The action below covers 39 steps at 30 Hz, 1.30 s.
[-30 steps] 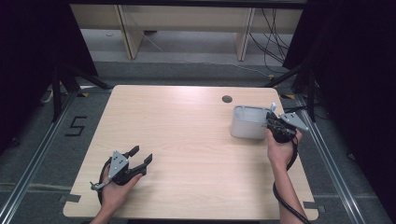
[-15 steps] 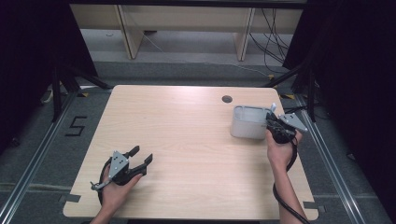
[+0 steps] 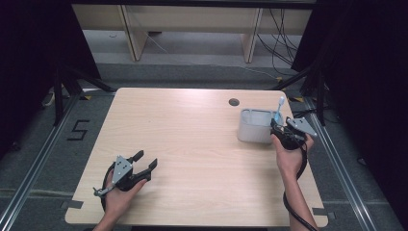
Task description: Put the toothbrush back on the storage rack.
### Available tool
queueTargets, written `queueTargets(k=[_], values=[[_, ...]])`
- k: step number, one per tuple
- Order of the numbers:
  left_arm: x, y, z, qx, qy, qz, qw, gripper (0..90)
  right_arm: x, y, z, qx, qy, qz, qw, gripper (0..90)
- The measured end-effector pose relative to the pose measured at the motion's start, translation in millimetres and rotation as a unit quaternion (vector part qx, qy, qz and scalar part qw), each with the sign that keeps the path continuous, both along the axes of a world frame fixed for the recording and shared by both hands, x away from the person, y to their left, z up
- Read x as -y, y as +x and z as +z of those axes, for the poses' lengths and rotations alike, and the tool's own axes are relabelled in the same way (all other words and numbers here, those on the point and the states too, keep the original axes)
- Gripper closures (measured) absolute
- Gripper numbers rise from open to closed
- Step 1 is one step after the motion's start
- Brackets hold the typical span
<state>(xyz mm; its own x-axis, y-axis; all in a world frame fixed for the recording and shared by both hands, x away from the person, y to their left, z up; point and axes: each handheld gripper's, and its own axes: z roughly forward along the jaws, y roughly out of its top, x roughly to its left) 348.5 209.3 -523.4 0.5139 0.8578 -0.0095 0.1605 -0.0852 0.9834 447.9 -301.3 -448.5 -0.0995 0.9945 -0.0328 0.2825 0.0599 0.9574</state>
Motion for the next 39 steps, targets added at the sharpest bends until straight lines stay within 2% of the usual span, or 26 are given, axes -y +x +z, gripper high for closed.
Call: queueTargets(k=[2,3,5,7,9,10,12,13,14,15,16,17,18,22,25,26,27,28,30,33,34,35,36,37,38,39], values=[[-0.1,-0.1,0.0,0.000,-0.001,0.000,1.0000,35.4,0.7,-1.8,0.6,-0.007,-0.006,0.004,0.9999,38.2],[-0.1,-0.1,-0.1,0.000,-0.002,0.000,1.0000,35.4,-1.2,-3.3,0.0,-0.010,0.004,0.001,0.9999,37.0],[-0.2,-0.1,0.0,0.000,-0.001,0.000,1.0000,35.4,-1.8,-5.7,0.2,-0.013,0.004,0.002,0.9999,35.7],[0.0,-0.2,0.0,0.000,-0.001,0.000,1.0000,35.4,-0.2,-7.3,0.6,-0.013,-0.008,0.011,0.9998,35.0],[0.0,-0.2,0.0,0.000,0.000,0.000,1.0000,35.4,-2.6,-11.3,1.1,-0.015,0.000,0.009,0.9998,34.5],[0.0,-0.3,0.0,0.000,-0.001,0.000,1.0000,35.4,-1.2,-11.6,1.1,-0.009,-0.013,0.015,0.9998,34.2],[-0.1,-0.4,0.0,0.000,-0.002,0.000,1.0000,35.4,-3.7,-17.4,1.3,-0.016,-0.006,0.014,0.9998,33.8],[-0.1,-0.5,0.0,0.000,-0.002,0.000,1.0000,35.4,-3.3,-19.3,1.2,-0.016,-0.014,0.018,0.9996,33.7],[0.0,-0.5,0.0,0.000,-0.002,0.000,1.0000,35.4,-4.2,-21.4,0.1,-0.015,-0.007,0.021,0.9996,33.6],[0.1,-0.6,0.0,0.000,-0.001,0.000,1.0000,35.4,-3.7,-23.1,-0.2,-0.014,-0.013,0.024,0.9995,33.4],[0.2,-0.7,0.0,0.000,-0.001,0.000,1.0000,35.4,-5.3,-26.9,-1.3,-0.024,-0.004,0.021,0.9995,33.3],[0.2,-0.7,0.0,0.000,-0.001,0.000,1.0000,35.4,-4.6,-28.8,-2.5,-0.022,-0.007,0.023,0.9995,33.3],[0.2,-0.8,0.0,0.000,-0.001,0.000,1.0000,35.4,-5.6,-31.8,-3.5,-0.026,0.002,0.023,0.9994,33.1],[0.1,-0.7,0.0,0.000,-0.001,0.000,1.0000,35.4,-3.1,-41.6,-7.8,-0.030,-0.014,0.031,0.9990,32.8],[0.2,-0.8,0.1,0.000,0.000,0.000,1.0000,35.4,-4.5,-49.7,-13.1,-0.036,-0.008,0.034,0.9987,32.7],[0.3,-0.8,0.1,0.000,0.000,0.000,1.0000,35.4,-3.0,-50.8,-13.7,-0.033,-0.015,0.040,0.9985,32.7],[0.3,-0.8,0.1,0.000,0.000,0.000,1.0000,35.5,-3.8,-53.1,-15.3,-0.038,-0.008,0.039,0.9985,32.6],[0.4,-0.8,0.1,-0.001,0.000,0.000,1.0000,35.5,-2.0,-54.8,-16.0,-0.037,-0.019,0.045,0.9981,32.6],[0.3,-0.9,0.1,-0.001,-0.001,0.000,1.0000,35.4,-3.2,-58.6,-19.3,-0.040,-0.001,0.050,0.9979,32.5],[0.2,-0.8,0.0,-0.001,-0.002,-0.001,1.0000,35.4,-1.3,-61.4,-24.1,-0.047,-0.012,0.064,0.9968,32.5],[0.2,-0.8,0.0,-0.001,-0.002,-0.001,1.0000,35.4,-4.2,-65.2,-26.6,-0.055,0.002,0.055,0.9970,32.4],[0.2,-0.7,0.0,-0.001,-0.001,-0.001,1.0000,35.4,-2.4,-65.5,-28.6,-0.050,-0.012,0.066,0.9965,32.3],[0.3,-0.7,0.0,-0.001,-0.001,-0.001,1.0000,35.4,-4.3,-68.1,-30.7,-0.056,-0.006,0.061,0.9965,32.3],[0.3,-0.7,0.1,-0.001,-0.001,-0.001,1.0000,35.4,-4.1,-69.0,-32.6,-0.057,-0.005,0.074,0.9956,32.3],[0.3,-0.7,0.0,-0.001,-0.001,-0.001,1.0000,35.4,-6.1,-71.8,-34.2,-0.062,0.000,0.066,0.9959,32.3],[0.2,-0.7,0.1,-0.001,-0.002,-0.001,1.0000,35.4,-4.6,-72.5,-35.8,-0.061,-0.015,0.072,0.9954,32.3]])
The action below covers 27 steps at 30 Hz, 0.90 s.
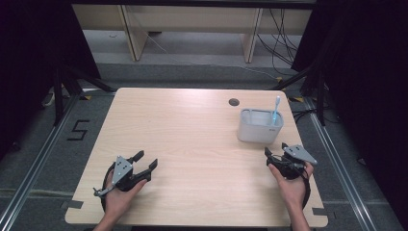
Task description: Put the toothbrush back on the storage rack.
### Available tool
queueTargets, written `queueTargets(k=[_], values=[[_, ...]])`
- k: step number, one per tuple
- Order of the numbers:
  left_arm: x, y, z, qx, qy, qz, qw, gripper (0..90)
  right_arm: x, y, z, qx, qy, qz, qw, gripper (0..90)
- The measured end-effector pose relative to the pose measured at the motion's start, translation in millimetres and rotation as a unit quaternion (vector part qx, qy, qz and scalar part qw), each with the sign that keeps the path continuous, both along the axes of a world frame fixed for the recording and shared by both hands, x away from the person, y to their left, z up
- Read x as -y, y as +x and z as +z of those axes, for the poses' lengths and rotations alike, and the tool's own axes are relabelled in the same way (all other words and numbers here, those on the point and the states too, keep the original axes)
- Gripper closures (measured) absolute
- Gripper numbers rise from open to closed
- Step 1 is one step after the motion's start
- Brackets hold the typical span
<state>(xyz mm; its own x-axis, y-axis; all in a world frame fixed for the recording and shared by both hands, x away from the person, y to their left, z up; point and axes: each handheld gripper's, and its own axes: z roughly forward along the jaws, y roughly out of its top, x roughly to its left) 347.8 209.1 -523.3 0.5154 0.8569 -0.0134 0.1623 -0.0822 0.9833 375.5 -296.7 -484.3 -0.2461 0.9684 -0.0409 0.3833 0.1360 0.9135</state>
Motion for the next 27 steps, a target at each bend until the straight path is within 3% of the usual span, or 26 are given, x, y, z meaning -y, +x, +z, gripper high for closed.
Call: queueTargets(k=[3,5,8,9,10,11,13,15,16,18,19,24,27], values=[[-0.1,0.0,0.0,0.000,-0.001,0.000,1.0000,35.4,-2.3,-4.0,-5.9,-0.009,0.012,0.008,0.9999,32.3],[-0.2,0.1,0.0,0.000,-0.001,0.000,1.0000,35.3,-5.5,-8.3,-8.8,-0.015,0.014,-0.004,0.9998,32.3],[-0.2,0.1,0.0,0.000,-0.001,0.000,1.0000,35.3,-6.2,-11.1,-12.8,-0.010,0.014,0.004,0.9998,32.3],[-0.2,0.1,-0.1,0.000,-0.002,-0.001,1.0000,35.3,-4.6,-11.0,-14.1,-0.003,-0.005,0.010,0.9999,32.3],[-0.2,0.2,-0.1,0.000,-0.002,-0.001,1.0000,35.2,-7.3,-13.9,-14.8,-0.011,0.014,0.005,0.9998,32.3],[-0.3,0.2,-0.1,0.000,-0.002,-0.001,1.0000,35.2,-5.6,-13.9,-15.2,-0.004,0.001,0.011,0.9999,32.3],[-0.2,0.1,-0.1,0.001,-0.002,-0.001,1.0000,35.3,-7.7,-16.1,-17.6,-0.008,0.014,0.010,0.9998,32.3],[-0.1,-0.1,0.0,0.000,0.000,-0.002,1.0000,35.3,-6.7,-17.1,-19.3,0.000,0.003,0.011,0.9999,32.3],[0.2,-0.1,0.0,0.001,0.000,-0.003,1.0000,35.3,-9.3,-18.8,-20.5,-0.010,0.019,0.004,0.9998,32.3],[0.9,-0.2,-0.1,0.003,0.002,-0.004,1.0000,35.3,-7.0,-17.5,-22.4,-0.005,0.014,0.013,0.9998,32.3],[1.1,-0.6,-0.1,0.003,0.002,-0.005,1.0000,35.2,-10.8,-20.9,-22.0,-0.018,0.037,-0.002,0.9991,32.3],[0.8,0.0,-0.1,0.003,0.001,-0.006,1.0000,35.1,-7.4,-19.8,-22.4,0.004,0.018,0.004,0.9998,32.6],[0.8,-0.1,-0.1,0.002,0.001,-0.005,1.0000,35.1,-9.2,-20.2,-24.3,0.002,0.031,0.003,0.9995,33.6]])
